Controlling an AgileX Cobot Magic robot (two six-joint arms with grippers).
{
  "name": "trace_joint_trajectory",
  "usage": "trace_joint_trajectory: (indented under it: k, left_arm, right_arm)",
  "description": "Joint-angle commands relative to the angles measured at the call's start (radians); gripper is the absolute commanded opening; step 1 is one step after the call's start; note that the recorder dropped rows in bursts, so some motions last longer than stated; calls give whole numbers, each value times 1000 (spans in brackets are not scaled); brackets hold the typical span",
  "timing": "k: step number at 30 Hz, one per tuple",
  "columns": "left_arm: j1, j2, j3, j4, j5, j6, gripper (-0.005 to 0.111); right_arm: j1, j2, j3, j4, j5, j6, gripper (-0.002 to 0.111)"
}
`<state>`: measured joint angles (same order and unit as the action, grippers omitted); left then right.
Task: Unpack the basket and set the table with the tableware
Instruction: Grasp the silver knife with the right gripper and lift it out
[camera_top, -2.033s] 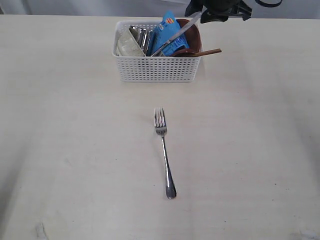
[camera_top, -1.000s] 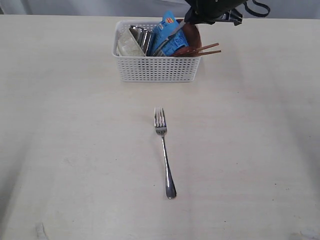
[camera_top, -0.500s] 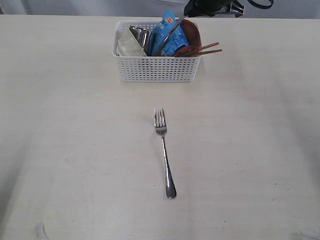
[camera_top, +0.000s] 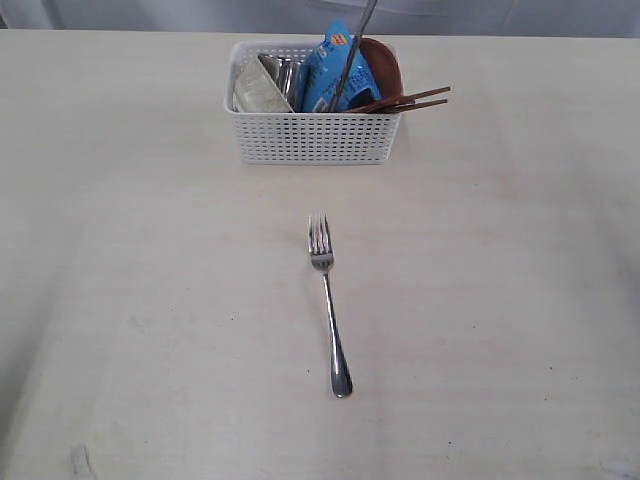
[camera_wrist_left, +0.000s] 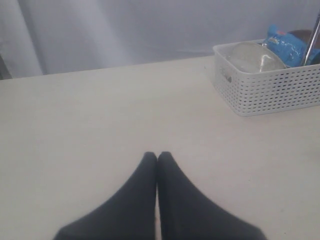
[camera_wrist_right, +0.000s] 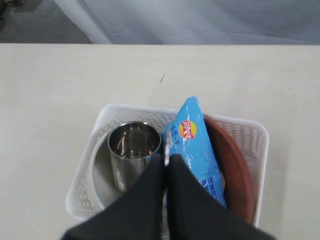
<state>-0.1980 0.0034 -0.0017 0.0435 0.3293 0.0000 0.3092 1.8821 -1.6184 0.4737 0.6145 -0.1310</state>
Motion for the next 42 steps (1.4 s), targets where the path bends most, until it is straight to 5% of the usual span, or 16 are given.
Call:
trace_joint_trajectory:
  k: [1, 13, 27, 42]
  left_arm:
    - [2, -3, 2, 5, -3, 0, 0]
    - [2, -3, 2, 5, -3, 0, 0]
    - [2, -3, 2, 5, -3, 0, 0]
    - [2, -3, 2, 5, -3, 0, 0]
  right_arm:
    - [-5, -59, 1, -11, -2, -13, -1]
    - [0, -224, 1, 0, 256, -50, -1]
    - [214, -275, 27, -5, 607, 39, -1]
    - [347, -268, 312, 55, 469, 94, -1]
